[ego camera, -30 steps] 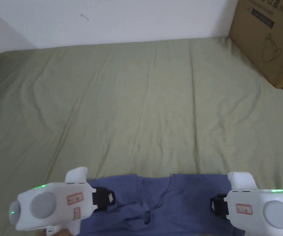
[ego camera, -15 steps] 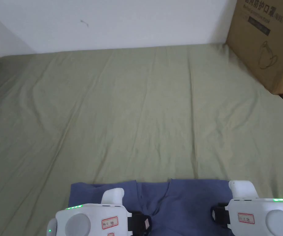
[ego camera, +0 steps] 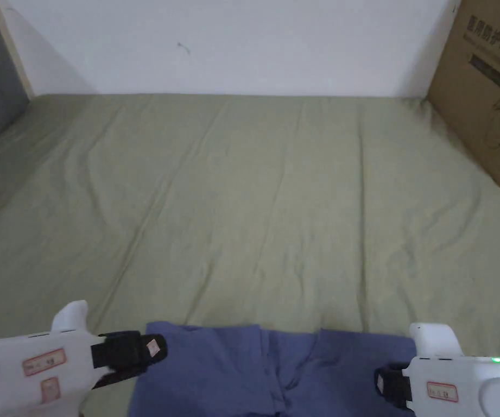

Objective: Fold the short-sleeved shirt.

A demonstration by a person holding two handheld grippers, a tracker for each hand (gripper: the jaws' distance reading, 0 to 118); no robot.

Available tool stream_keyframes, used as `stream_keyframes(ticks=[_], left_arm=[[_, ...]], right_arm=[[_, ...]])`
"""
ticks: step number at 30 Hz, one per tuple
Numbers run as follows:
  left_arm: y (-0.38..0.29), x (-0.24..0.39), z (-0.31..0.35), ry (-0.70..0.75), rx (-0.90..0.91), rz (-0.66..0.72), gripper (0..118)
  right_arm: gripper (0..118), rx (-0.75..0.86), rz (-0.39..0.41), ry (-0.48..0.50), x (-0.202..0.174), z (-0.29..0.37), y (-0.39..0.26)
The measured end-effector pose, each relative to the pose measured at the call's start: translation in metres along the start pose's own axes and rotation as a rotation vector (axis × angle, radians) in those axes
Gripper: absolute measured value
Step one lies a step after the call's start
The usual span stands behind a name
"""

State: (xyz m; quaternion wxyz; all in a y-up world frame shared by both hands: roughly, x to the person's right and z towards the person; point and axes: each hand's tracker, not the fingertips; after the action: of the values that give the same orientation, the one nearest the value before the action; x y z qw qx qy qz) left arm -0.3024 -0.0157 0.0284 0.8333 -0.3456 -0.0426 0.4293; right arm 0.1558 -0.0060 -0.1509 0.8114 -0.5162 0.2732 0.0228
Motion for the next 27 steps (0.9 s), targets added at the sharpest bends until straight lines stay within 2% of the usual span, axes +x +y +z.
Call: stream_keyframes(ticks=[2, 3, 4, 5, 6, 7, 12, 16, 19, 20, 21, 22, 23, 25, 27], left_arm=[[0.003, -0.024, 0.011, -0.024, -0.010, 0.057, 11], [0.001, -0.034, 0.016, -0.015, -0.002, 0.091, 28], [0.000, -0.042, 0.017, -0.011, -0.005, 0.094, 70], [-0.001, -0.048, 0.014, -0.006, -0.015, 0.103, 99], [-0.004, -0.054, 0.011, -0.021, -0.018, 0.123, 114], [-0.007, -0.058, 0.008, -0.042, -0.023, 0.138, 118], [-0.017, -0.066, -0.029, -0.140, -0.092, 0.222, 118], [-0.009, -0.065, -0.046, -0.212, -0.081, 0.225, 118], [-0.003, -0.063, -0.055, -0.231, -0.134, 0.233, 111], [0.000, -0.064, -0.054, -0.234, -0.118, 0.226, 86], [0.002, -0.065, -0.056, -0.143, -0.132, 0.202, 37], [0.002, -0.066, -0.057, -0.102, -0.127, 0.176, 9], [0.003, -0.068, -0.057, -0.088, -0.162, 0.150, 9], [0.005, -0.074, -0.052, -0.162, -0.153, 0.225, 9], [0.007, -0.073, -0.043, -0.182, -0.141, 0.221, 9]], right_arm=[[0, -0.015, 0.020, -0.001, -0.008, -0.005, 0.001], [0, -0.019, 0.034, -0.003, -0.013, -0.008, 0.002], [0, -0.021, 0.038, -0.005, -0.017, -0.010, 0.002], [0, -0.024, 0.038, -0.005, -0.020, -0.013, 0.003], [0, -0.028, 0.036, 0.001, -0.022, -0.015, 0.004], [0, -0.032, 0.033, 0.008, -0.025, -0.018, 0.005], [0, -0.057, 0.057, 0.013, -0.039, -0.026, 0.009], [0, -0.071, 0.062, 0.004, -0.042, -0.030, 0.010], [0, -0.083, 0.056, 0.001, -0.043, -0.033, 0.012], [0, -0.088, 0.058, -0.006, -0.043, -0.034, 0.012], [0, -0.092, 0.059, -0.012, -0.044, -0.036, 0.012], [0, -0.096, 0.059, -0.015, -0.045, -0.038, 0.013], [0, -0.101, 0.057, -0.018, -0.045, -0.039, 0.013], [0, -0.107, 0.056, -0.022, -0.047, -0.041, 0.014], [0, -0.110, 0.055, -0.023, -0.047, -0.043, 0.015]])
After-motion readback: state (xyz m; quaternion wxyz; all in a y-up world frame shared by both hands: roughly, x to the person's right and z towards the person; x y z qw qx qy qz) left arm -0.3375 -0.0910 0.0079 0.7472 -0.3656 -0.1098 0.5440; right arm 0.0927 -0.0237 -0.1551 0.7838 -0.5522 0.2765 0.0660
